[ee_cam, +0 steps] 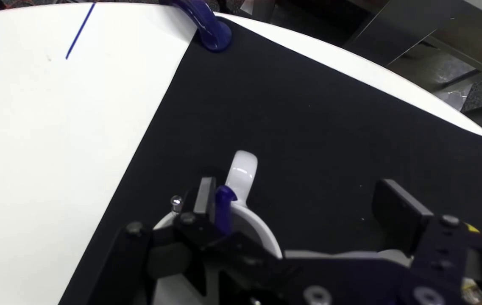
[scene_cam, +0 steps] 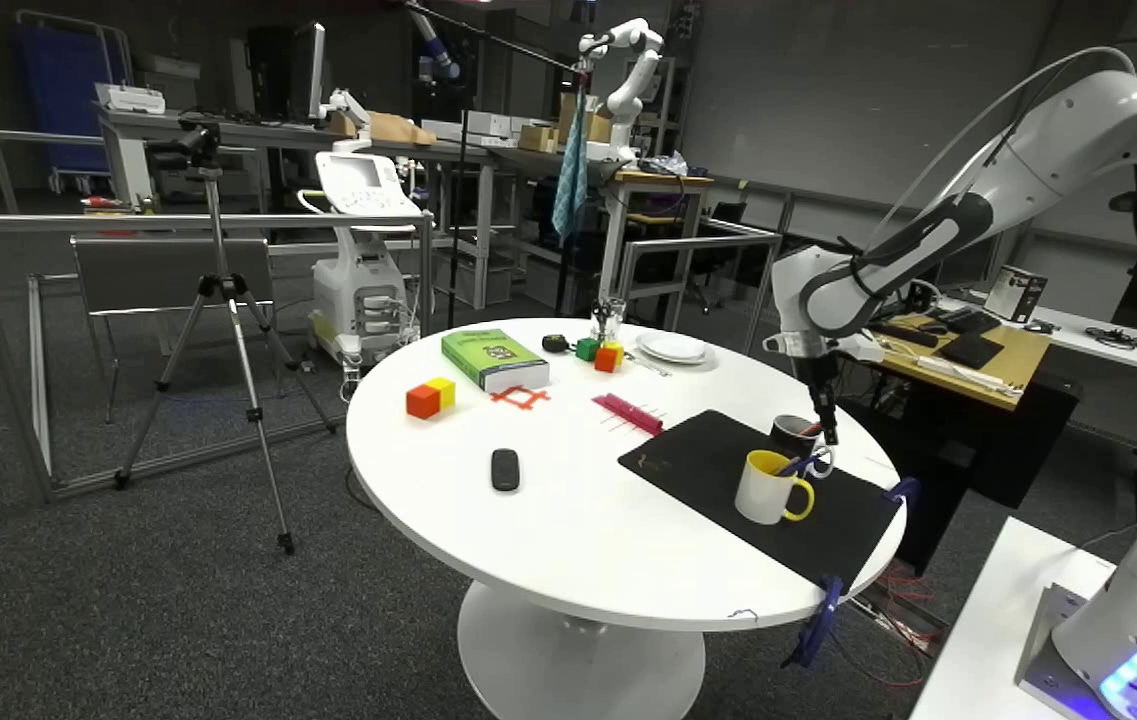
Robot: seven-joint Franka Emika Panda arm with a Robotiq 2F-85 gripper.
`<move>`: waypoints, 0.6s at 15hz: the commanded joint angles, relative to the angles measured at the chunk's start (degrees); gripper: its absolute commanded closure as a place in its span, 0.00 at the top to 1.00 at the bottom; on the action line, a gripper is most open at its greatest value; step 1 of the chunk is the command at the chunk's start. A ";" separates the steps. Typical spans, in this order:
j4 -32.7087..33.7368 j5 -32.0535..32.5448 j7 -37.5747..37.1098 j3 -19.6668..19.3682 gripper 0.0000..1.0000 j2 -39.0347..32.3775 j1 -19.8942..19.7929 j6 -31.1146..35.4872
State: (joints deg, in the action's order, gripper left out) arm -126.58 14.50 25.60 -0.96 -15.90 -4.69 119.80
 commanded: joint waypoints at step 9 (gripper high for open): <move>-2.15 -1.43 -0.08 0.09 1.00 1.41 -0.46 1.47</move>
State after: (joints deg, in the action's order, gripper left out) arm -127.16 14.47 25.60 -0.96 -15.90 -4.68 119.84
